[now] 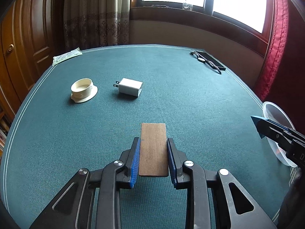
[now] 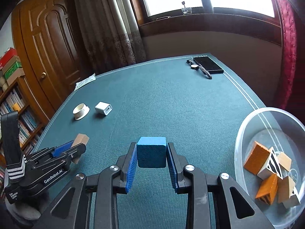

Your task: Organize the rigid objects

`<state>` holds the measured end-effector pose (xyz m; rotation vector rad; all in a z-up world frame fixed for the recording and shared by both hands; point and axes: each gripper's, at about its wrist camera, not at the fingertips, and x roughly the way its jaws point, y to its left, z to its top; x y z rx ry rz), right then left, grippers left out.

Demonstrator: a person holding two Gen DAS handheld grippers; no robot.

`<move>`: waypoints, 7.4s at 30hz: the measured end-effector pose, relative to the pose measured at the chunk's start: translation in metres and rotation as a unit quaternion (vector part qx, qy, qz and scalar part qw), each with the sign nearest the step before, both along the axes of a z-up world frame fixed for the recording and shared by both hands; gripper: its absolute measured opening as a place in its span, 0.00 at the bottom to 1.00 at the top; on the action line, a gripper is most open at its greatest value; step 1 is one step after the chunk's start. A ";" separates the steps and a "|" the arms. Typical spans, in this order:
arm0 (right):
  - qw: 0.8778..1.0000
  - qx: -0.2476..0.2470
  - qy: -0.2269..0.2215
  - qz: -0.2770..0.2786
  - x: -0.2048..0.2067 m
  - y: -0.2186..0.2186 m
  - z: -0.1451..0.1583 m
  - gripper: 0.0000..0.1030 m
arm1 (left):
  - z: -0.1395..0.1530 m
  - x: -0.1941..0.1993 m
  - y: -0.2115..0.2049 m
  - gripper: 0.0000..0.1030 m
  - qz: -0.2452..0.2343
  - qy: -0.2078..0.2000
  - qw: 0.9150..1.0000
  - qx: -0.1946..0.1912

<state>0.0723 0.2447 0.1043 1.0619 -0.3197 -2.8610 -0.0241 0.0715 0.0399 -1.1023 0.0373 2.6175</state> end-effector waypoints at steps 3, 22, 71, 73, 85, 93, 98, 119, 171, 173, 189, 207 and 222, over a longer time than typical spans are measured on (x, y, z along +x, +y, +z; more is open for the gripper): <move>1.000 0.002 0.008 -0.013 0.006 0.011 0.004 0.31 | 0.000 0.001 0.008 0.27 -0.006 -0.002 1.000 -0.002; 0.988 0.002 0.011 -0.156 0.046 0.122 0.005 0.31 | 0.005 0.016 0.059 0.27 -0.052 0.000 0.998 -0.018; 0.965 -0.046 0.018 -0.258 0.073 0.184 -0.004 0.41 | 0.024 0.043 0.223 0.27 -0.282 -0.037 0.958 0.022; 0.965 -0.047 0.019 -0.257 0.074 0.185 -0.004 0.41 | 0.021 0.042 0.228 0.27 -0.284 -0.040 0.958 0.023; 0.965 -0.055 0.029 -0.254 0.076 0.185 -0.001 0.41 | 0.017 0.033 0.236 0.46 -0.271 -0.046 0.960 0.053; 0.966 -0.055 0.028 -0.251 0.075 0.183 -0.002 0.41 | 0.018 0.033 0.227 0.46 -0.259 -0.032 0.964 0.039; 0.967 -0.046 0.028 -0.247 0.073 0.178 -0.004 0.41 | 0.016 0.029 0.222 0.57 -0.247 -0.028 0.968 0.031; 0.975 0.029 0.053 -0.215 0.066 0.136 -0.003 0.55 | 0.011 0.009 0.181 0.75 -0.173 -0.007 0.985 0.001; 0.999 0.022 -0.023 -0.042 0.019 0.035 -0.018 1.00 | 0.001 -0.022 0.064 0.83 -0.019 0.002 1.000 -0.018; 0.998 0.038 -0.011 -0.049 0.019 0.031 -0.012 1.00 | 0.000 -0.023 0.059 0.83 -0.014 0.001 1.000 -0.019; 0.998 0.061 0.001 0.000 -0.008 -0.005 0.005 1.00 | -0.005 -0.045 0.000 0.83 0.043 -0.006 0.999 -0.032; 0.997 0.036 -0.039 0.063 -0.070 -0.057 -0.015 1.00 | -0.011 -0.108 -0.095 0.83 0.136 -0.027 0.989 -0.054; 0.995 0.030 -0.056 0.080 -0.104 -0.079 -0.032 1.00 | -0.020 -0.163 -0.105 0.83 0.153 -0.018 0.987 -0.050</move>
